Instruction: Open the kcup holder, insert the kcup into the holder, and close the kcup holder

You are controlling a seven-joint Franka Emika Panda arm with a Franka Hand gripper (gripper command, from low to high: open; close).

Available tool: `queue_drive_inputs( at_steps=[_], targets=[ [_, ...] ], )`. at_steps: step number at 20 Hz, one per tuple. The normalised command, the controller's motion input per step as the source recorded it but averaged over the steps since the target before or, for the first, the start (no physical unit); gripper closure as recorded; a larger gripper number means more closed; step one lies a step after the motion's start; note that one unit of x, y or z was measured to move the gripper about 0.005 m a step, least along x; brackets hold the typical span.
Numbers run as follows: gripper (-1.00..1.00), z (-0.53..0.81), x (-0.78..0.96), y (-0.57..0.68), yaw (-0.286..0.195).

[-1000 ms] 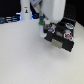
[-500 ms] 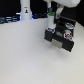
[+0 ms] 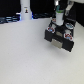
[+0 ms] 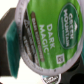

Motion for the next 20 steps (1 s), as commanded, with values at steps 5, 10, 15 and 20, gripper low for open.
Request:
queue_drive_inputs(
  at_steps=[5, 10, 15, 20],
  targets=[
    [1.00, -0.02, 0.00, 0.52, 0.078],
    [1.00, -0.09, -0.09, 0.39, 0.113],
    [1.00, -0.17, -0.12, 0.27, 0.107],
    [1.00, -0.23, -0.09, 0.10, 0.077]
  ],
)
